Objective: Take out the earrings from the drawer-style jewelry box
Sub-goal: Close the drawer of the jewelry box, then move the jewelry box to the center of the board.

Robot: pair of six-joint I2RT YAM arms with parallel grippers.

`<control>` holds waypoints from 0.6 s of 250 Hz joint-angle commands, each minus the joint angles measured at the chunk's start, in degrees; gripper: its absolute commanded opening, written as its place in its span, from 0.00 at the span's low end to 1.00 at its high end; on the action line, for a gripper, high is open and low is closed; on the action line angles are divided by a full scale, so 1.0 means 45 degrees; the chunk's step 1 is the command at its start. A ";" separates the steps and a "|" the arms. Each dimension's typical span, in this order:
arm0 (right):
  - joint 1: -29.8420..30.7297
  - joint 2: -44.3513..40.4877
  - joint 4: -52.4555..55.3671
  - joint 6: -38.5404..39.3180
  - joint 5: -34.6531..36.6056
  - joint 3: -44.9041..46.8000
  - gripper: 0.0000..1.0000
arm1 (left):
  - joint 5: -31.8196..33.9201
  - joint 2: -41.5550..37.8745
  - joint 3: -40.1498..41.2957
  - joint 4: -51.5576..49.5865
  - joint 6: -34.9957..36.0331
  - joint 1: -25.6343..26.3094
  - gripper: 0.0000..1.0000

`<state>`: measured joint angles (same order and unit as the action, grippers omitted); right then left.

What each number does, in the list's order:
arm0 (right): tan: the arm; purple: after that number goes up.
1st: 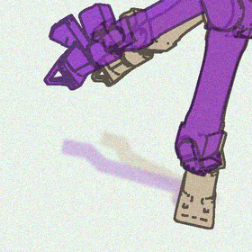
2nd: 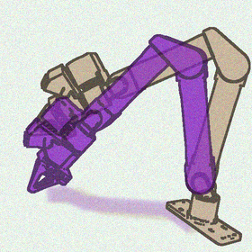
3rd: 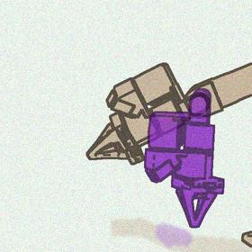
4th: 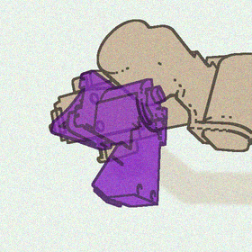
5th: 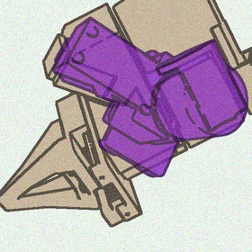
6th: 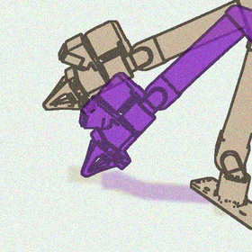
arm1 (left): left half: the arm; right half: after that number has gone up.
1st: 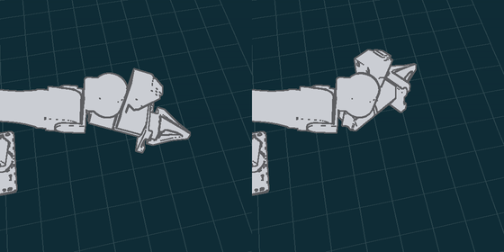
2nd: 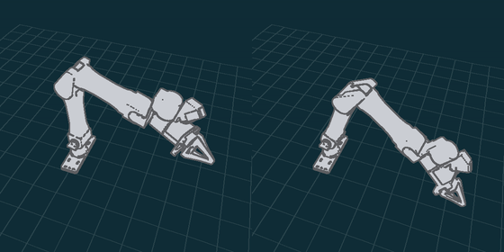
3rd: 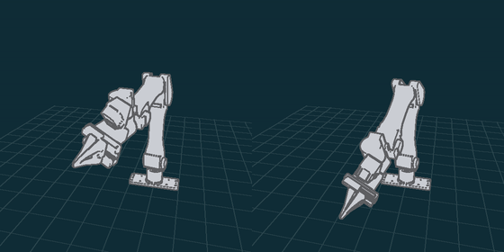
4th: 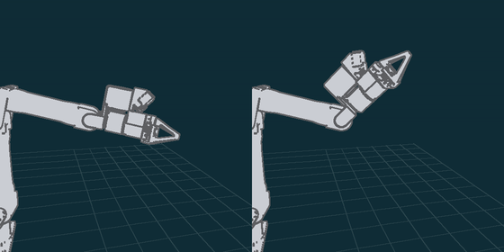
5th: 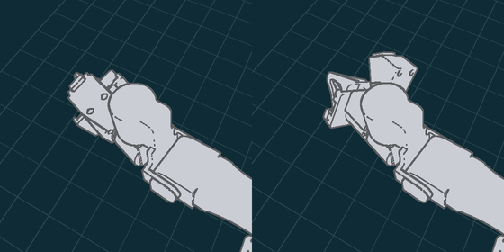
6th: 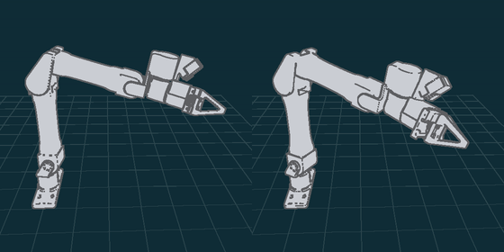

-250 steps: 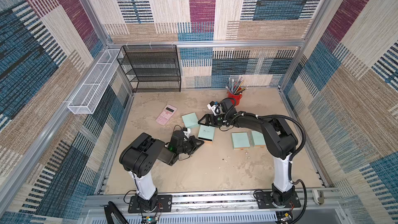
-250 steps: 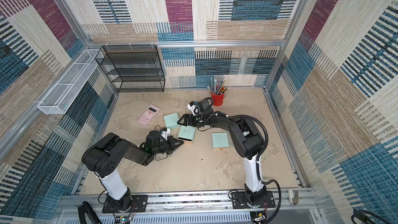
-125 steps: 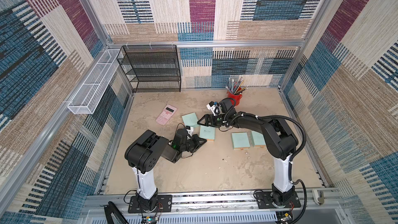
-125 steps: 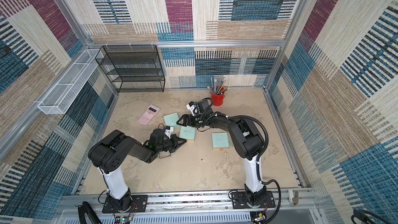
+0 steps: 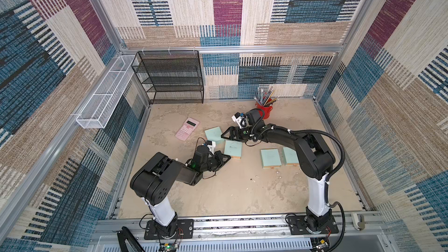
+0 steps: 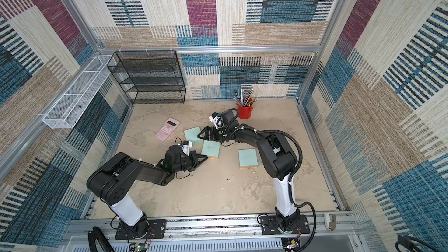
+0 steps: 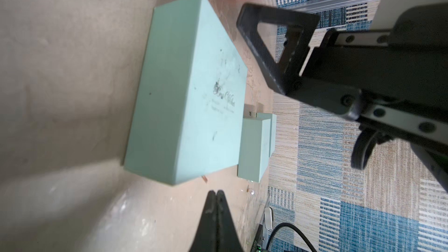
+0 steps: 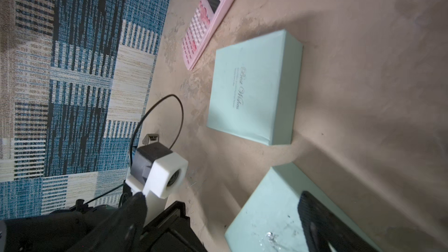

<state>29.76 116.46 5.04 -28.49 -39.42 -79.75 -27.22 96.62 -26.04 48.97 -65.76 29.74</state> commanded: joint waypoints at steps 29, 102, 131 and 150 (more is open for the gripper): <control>-0.0089 -0.0529 0.0625 0.0075 0.1318 -0.0756 0.99 | 0.0522 -0.3106 0.0404 -0.3512 0.1254 0.0033 0.00; -0.0080 -0.3818 0.0819 -0.0321 0.3522 0.1703 0.99 | 0.3723 -0.6866 -0.2364 -1.1265 0.4953 -0.0014 0.40; -0.0090 -0.5343 0.0576 -0.0912 0.3752 0.3591 1.00 | 0.3836 -0.6178 -0.3138 -1.1545 0.5283 -0.0157 0.53; -0.0090 -0.6032 0.0301 -0.1264 0.3722 0.4686 0.98 | 0.3109 -0.5161 -0.3620 -1.1145 0.5256 -0.0270 0.57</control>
<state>29.39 93.17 8.40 -30.70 -24.80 -64.07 -12.38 68.71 -39.55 3.22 -46.24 29.08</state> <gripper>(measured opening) 0.998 0.546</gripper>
